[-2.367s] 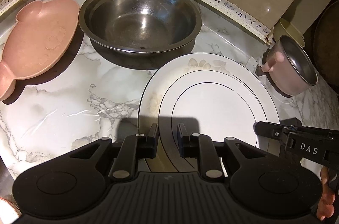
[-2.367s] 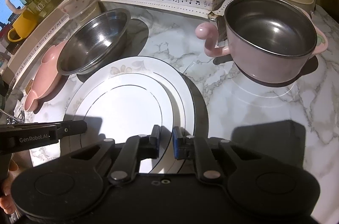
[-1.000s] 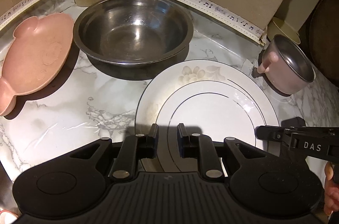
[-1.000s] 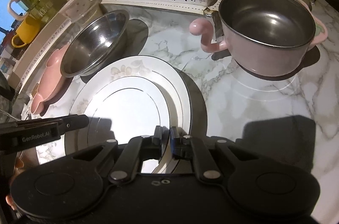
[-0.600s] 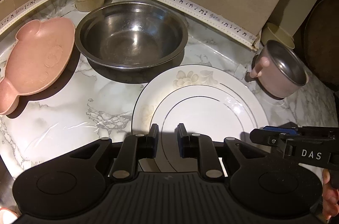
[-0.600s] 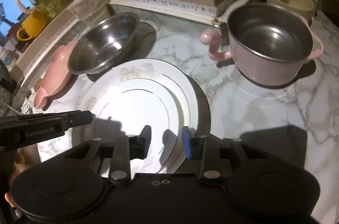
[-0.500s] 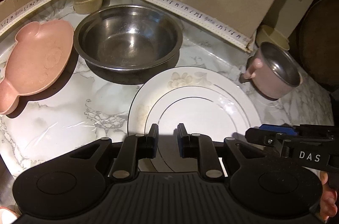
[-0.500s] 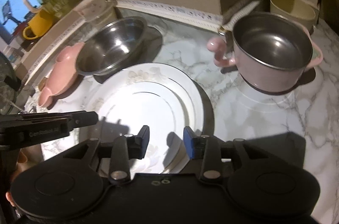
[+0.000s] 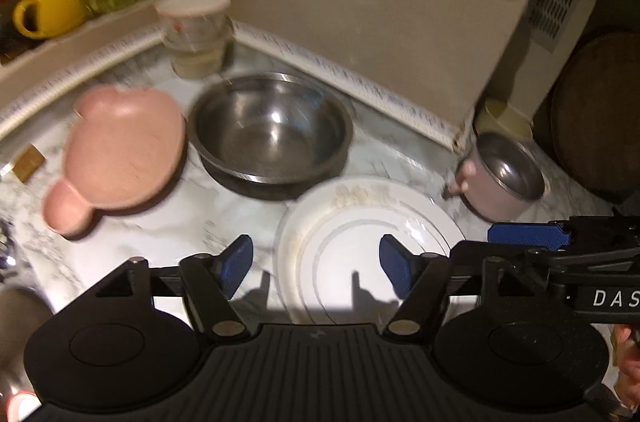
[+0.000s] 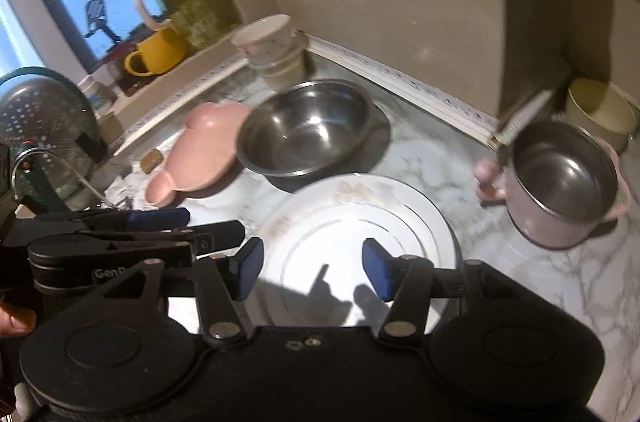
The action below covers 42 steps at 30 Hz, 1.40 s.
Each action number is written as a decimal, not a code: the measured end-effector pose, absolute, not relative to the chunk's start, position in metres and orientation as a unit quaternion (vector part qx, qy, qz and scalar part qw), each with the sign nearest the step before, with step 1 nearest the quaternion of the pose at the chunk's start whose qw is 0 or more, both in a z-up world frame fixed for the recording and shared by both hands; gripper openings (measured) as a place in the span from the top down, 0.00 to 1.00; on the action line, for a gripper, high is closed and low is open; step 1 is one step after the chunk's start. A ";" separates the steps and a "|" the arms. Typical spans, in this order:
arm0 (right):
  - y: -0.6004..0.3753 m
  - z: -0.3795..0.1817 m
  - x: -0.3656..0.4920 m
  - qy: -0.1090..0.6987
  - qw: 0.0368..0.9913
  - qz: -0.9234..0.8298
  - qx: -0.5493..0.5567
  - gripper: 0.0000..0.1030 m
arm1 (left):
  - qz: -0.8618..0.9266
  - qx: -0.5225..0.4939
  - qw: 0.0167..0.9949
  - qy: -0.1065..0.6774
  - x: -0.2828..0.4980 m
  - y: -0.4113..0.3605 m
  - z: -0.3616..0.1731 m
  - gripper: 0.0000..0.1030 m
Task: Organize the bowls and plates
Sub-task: 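Move both tools to the pink bear-shaped plate near the sink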
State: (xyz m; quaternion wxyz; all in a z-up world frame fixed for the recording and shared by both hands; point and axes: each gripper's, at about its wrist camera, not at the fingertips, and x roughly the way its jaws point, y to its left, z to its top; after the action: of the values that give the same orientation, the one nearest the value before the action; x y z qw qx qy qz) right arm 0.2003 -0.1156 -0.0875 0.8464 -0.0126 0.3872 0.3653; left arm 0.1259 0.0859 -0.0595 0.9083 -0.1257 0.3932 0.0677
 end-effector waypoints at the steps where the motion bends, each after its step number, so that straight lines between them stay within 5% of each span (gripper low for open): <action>1: -0.112 -0.084 0.200 0.385 0.846 0.369 -0.016 0.42 | 0.071 -0.123 0.910 0.390 0.124 0.088 -0.056 0.33; 16: -0.042 -0.042 0.202 0.339 0.835 0.430 -0.055 0.01 | 0.163 -0.132 0.923 0.324 0.092 0.149 -0.017 0.22; 29: 0.055 -0.040 0.256 0.337 0.833 0.430 -0.087 0.00 | 0.250 -0.134 0.901 0.328 0.115 0.234 -0.022 0.16; 42: 0.153 -0.082 0.324 0.388 0.811 0.422 -0.121 0.05 | 0.286 -0.188 0.860 0.379 0.148 0.295 -0.084 0.16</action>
State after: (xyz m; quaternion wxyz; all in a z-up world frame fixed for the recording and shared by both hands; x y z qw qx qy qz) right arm 0.3241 0.1526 -0.0815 0.8105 -0.1205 0.3882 0.4217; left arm 0.1484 0.2950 -0.0840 0.8596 -0.1881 0.3791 0.2864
